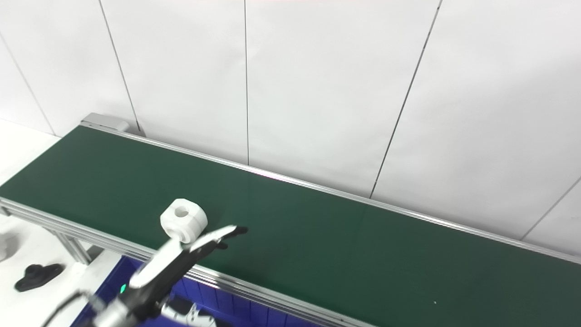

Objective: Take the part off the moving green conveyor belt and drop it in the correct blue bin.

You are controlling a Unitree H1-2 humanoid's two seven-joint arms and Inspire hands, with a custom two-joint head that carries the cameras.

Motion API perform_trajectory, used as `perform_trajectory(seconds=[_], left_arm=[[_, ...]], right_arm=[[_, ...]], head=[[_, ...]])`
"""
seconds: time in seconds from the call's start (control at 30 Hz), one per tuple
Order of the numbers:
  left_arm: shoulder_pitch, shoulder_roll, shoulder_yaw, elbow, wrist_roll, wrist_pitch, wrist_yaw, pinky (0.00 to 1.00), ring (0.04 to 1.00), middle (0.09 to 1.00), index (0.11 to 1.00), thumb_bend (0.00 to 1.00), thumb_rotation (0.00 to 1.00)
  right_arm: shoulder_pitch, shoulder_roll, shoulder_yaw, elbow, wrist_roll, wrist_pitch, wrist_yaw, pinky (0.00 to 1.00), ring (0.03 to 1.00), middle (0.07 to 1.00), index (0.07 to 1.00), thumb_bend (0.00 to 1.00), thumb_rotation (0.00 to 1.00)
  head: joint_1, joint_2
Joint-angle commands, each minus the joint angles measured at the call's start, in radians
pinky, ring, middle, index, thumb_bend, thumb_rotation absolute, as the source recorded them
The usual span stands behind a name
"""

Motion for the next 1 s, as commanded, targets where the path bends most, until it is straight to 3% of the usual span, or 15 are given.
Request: perform_trajectory(seconds=[0.0, 0.17, 0.3, 0.53, 0.63, 0.97], left_arm=[[-0.072, 0.036, 0.001, -0.009, 0.098, 0.02, -0.037, 0.8, 0.857, 0.849, 0.846, 1.0, 0.26], [-0.178, 0.091, -0.009, 0.132, 0.2, -0.02, -0.037, 0.78, 0.842, 0.828, 0.823, 1.0, 0.24], [-0.252, 0.116, -0.017, 0.239, 0.231, 0.003, -0.06, 0.81, 0.866, 0.856, 0.834, 1.0, 0.22], [-0.361, 0.156, -0.047, 0.384, 0.258, 0.003, -0.089, 0.83, 0.879, 0.878, 0.855, 1.0, 0.32], [-0.395, 0.163, -0.06, 0.465, 0.257, -0.029, -0.055, 0.82, 0.869, 0.872, 0.849, 1.0, 0.34], [-0.465, 0.16, -0.097, 0.658, 0.267, -0.036, -0.002, 0.85, 0.893, 0.886, 0.868, 1.0, 0.34]], right_arm=[[0.003, -0.001, 0.004, -0.038, 0.007, -0.055, 0.02, 1.0, 1.0, 1.0, 1.0, 0.65, 1.0], [0.005, -0.003, 0.008, -0.041, 0.012, -0.055, 0.024, 1.0, 1.0, 1.0, 1.0, 0.67, 1.0], [0.011, -0.002, 0.01, -0.049, 0.004, -0.055, 0.023, 1.0, 1.0, 1.0, 1.0, 0.69, 1.0], [0.02, 0.0, 0.016, -0.06, 0.007, -0.054, 0.026, 1.0, 1.0, 1.0, 1.0, 0.71, 1.0], [0.024, 0.0, 0.019, -0.065, 0.01, -0.055, 0.028, 1.0, 1.0, 1.0, 1.0, 0.71, 1.0], [0.042, -0.002, 0.028, -0.085, 0.024, -0.055, 0.034, 1.0, 1.0, 1.0, 1.0, 0.68, 1.0]], head=[[-0.001, -0.001], [-0.005, 0.009], [-0.009, 0.015], [-0.022, 0.024], [-0.029, 0.029], [-0.035, 0.041]])
